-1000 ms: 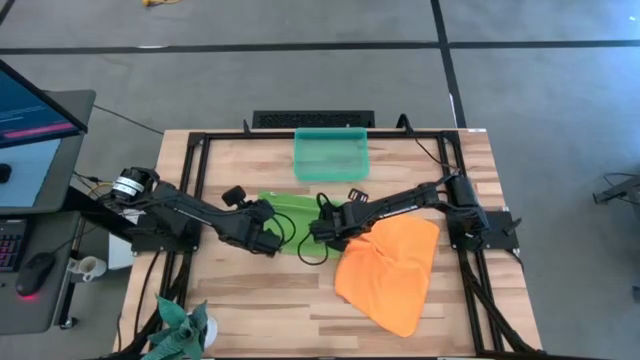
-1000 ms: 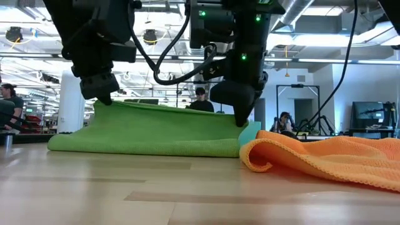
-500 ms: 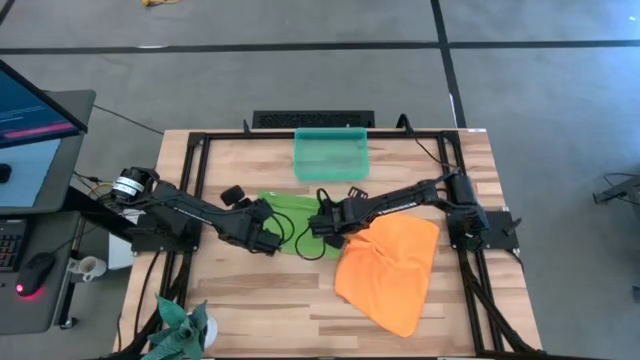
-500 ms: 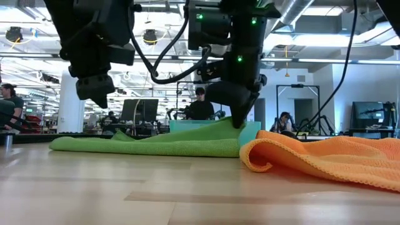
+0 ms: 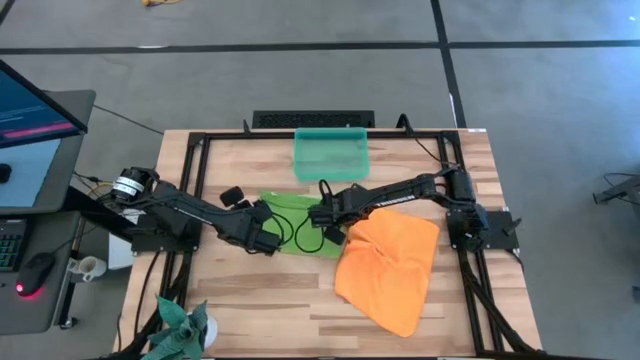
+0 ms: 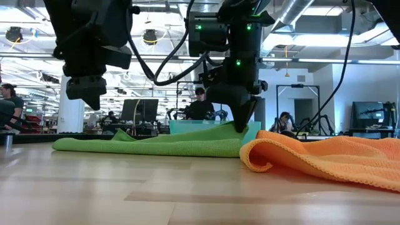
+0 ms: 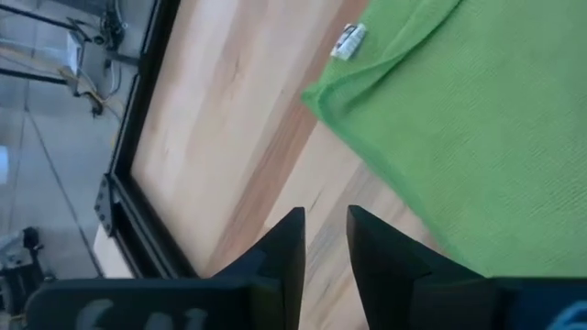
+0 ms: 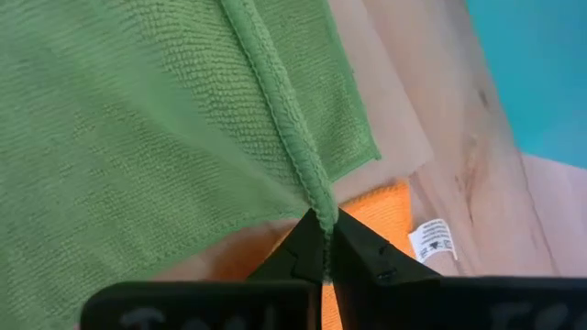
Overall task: Roll microfiber towels into tight, uniform cylinder then place into a basket
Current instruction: Fold the green microfiber towel
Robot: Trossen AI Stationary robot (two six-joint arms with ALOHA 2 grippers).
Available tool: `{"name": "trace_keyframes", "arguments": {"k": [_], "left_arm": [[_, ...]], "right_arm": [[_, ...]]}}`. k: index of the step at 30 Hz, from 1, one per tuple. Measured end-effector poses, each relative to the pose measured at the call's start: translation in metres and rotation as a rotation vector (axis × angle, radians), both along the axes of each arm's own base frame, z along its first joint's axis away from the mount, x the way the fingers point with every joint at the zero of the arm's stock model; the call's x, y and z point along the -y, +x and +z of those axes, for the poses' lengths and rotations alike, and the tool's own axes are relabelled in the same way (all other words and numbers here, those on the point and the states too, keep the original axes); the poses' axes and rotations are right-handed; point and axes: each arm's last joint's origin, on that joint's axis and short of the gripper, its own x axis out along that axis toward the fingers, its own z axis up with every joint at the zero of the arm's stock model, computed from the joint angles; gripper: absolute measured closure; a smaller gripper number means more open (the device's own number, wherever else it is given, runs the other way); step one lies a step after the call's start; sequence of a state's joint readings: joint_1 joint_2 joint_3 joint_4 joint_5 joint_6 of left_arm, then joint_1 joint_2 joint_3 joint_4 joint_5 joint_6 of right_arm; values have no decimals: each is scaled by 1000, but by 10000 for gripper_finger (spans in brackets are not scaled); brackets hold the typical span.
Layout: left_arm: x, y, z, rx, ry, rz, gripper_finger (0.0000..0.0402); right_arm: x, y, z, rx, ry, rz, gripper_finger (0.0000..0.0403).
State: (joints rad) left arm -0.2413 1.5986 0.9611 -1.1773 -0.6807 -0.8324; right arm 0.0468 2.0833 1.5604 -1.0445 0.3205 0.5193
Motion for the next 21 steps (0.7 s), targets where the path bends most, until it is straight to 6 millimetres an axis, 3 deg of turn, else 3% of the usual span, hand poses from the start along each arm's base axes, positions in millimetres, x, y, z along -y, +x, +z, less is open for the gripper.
{"name": "trace_keyframes", "arguments": {"k": [6,14,21], "left_arm": [[-8,15,-4,35,-110,-57,346],[-39,29,-6,57,-255,-92,377],[-60,30,-15,81,-464,-134,400]], "right_arm": [[0,0,0,-8,4,31,341],[1,-3,1,-43,4,47,300],[4,-11,19,-58,3,72,290]]}}
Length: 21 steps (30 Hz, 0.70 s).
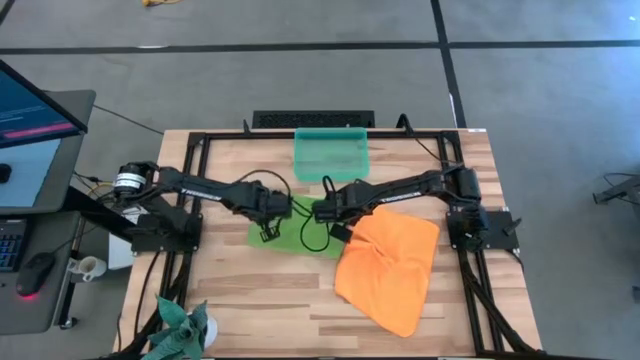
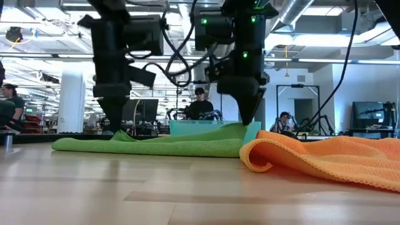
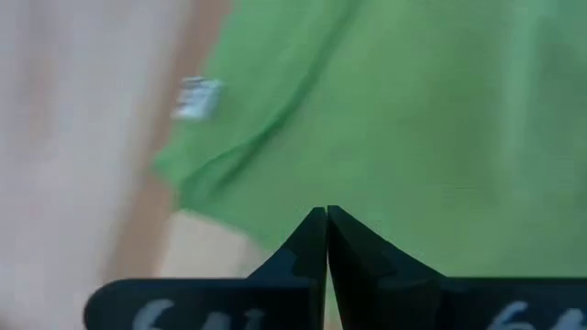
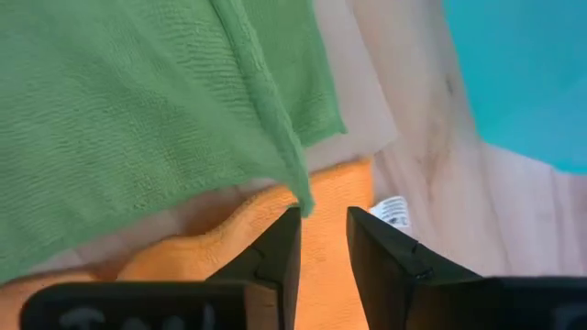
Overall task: Roll microfiber towels into tight, uniform cylinder then place into a basket
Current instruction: Fold the green microfiber towel
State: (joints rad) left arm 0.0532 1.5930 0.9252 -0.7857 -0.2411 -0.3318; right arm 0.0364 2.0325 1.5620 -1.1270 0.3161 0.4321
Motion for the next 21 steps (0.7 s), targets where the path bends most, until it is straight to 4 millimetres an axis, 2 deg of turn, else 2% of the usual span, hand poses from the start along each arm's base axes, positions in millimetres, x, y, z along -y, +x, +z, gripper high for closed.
{"name": "trace_keyframes", "arguments": {"k": [4,7,10,15,21], "left_arm": [[-5,-8,-15,113,-111,-11,401],[-5,-16,-21,177,-102,-11,401],[-5,-22,-22,222,-80,-13,401],[-5,-25,-21,299,-51,-48,401],[-6,-20,-20,343,2,-84,401]], "right_arm": [[-2,-8,23,24,1,58,295],[-6,-20,39,74,-1,99,299],[-12,-38,45,133,1,124,301],[-28,-62,30,321,53,120,302],[-55,-65,-2,581,112,232,302]]}}
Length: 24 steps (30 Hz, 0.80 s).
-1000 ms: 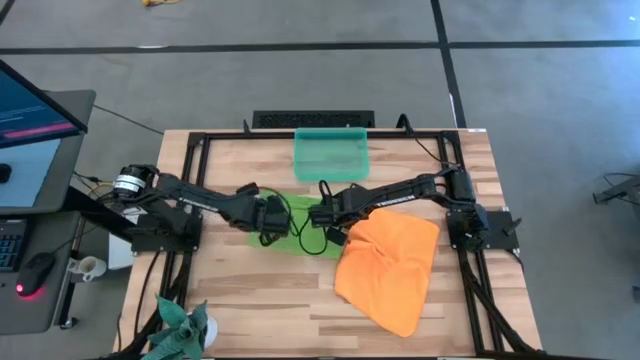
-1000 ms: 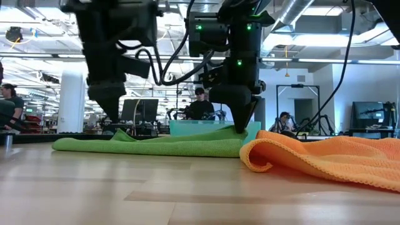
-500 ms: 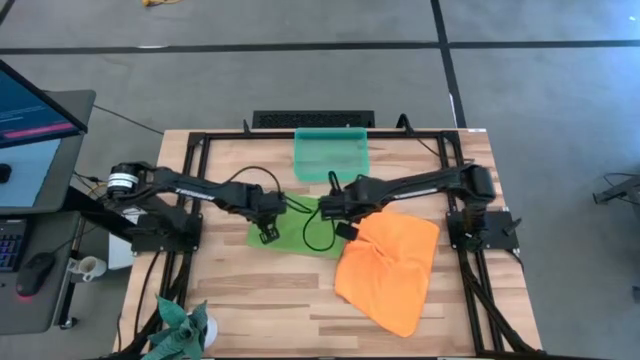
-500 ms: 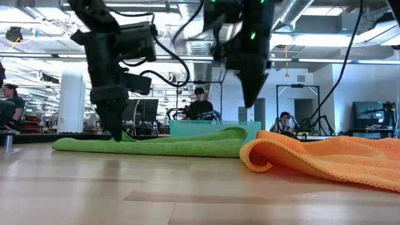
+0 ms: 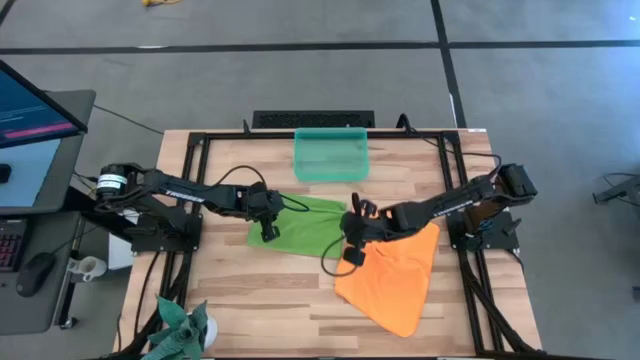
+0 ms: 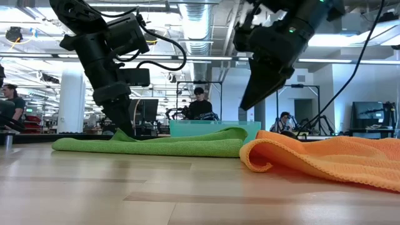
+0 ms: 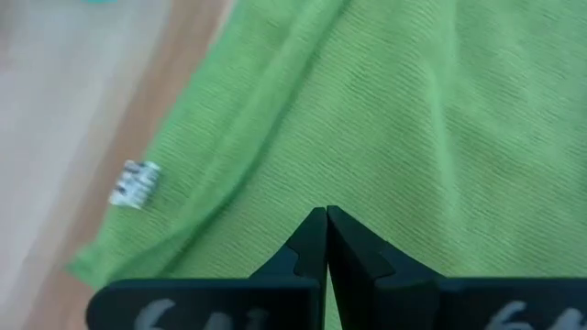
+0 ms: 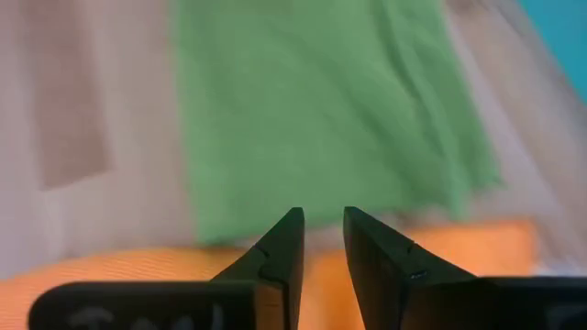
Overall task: Roll microfiber towels into tight, uniform cylinder then place into a basket
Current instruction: Fold the green microfiber towel
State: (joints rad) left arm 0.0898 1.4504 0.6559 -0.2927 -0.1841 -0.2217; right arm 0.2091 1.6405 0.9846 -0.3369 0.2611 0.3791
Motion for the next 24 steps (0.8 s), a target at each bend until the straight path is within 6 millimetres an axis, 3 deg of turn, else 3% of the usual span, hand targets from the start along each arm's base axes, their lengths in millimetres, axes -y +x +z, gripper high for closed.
{"name": "trace_keyframes", "arguments": {"k": [7,14,17,24], "left_arm": [[-1,3,-5,-10,10,4,401],[-4,9,-20,-40,64,29,401],[-5,12,-27,-55,73,36,401],[-7,8,-30,-90,146,144,401]], "right_arm": [[-23,20,-27,174,-22,128,302],[-27,39,-66,127,-56,151,302],[-25,41,-72,59,-54,137,302],[-33,34,-66,-59,48,71,302]]}}
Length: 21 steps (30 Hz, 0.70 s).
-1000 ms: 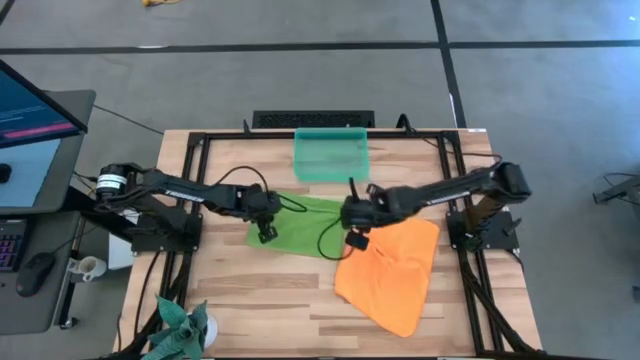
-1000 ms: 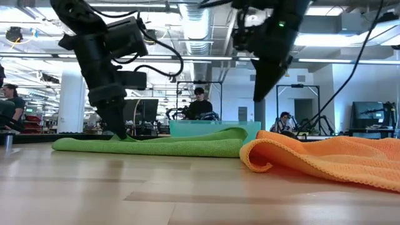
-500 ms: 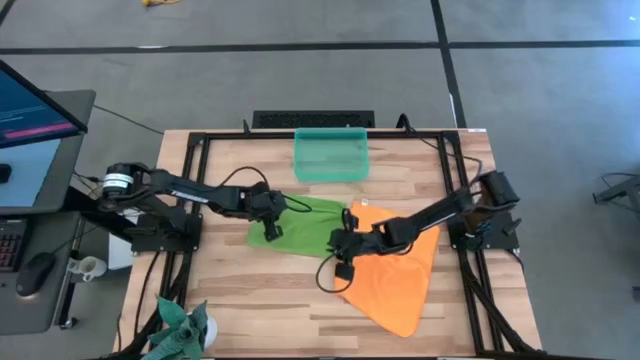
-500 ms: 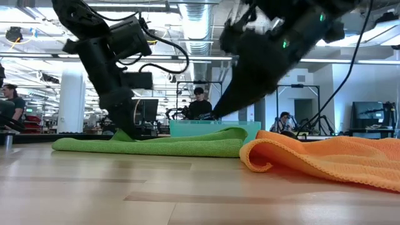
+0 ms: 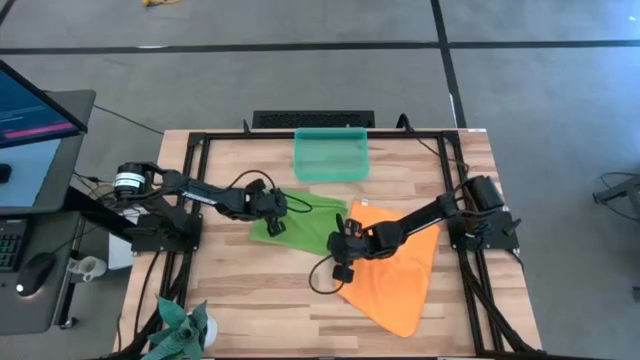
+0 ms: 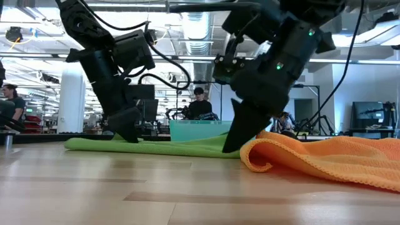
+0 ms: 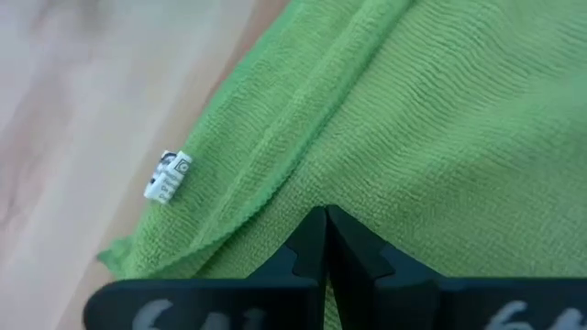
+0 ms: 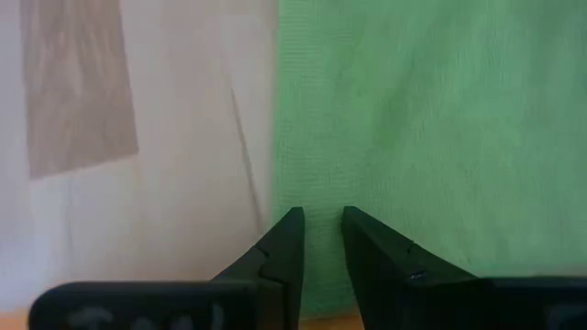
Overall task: Roll microfiber towels into tight, uniform cylinder then place into a basket
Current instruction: Fold the green microfiber towel
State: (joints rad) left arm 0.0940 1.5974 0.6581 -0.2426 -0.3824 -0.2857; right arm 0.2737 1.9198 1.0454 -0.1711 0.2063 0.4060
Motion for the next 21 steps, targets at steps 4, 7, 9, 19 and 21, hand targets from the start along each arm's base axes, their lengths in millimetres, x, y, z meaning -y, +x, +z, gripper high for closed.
{"name": "trace_keyframes", "arguments": {"k": [4,7,9,19,21], "left_arm": [[1,0,0,5,-12,21,401],[6,0,0,7,-13,8,401],[11,0,1,12,-19,-11,401],[55,-4,21,99,-112,-158,402],[66,-6,23,115,-124,-181,402]], "right_arm": [[-8,-3,-1,-13,-2,3,302],[-8,-4,-1,-14,-5,11,302],[-8,-2,1,-17,-4,10,302],[1,19,37,-71,-129,17,302],[4,20,43,-89,-198,1,302]]}}
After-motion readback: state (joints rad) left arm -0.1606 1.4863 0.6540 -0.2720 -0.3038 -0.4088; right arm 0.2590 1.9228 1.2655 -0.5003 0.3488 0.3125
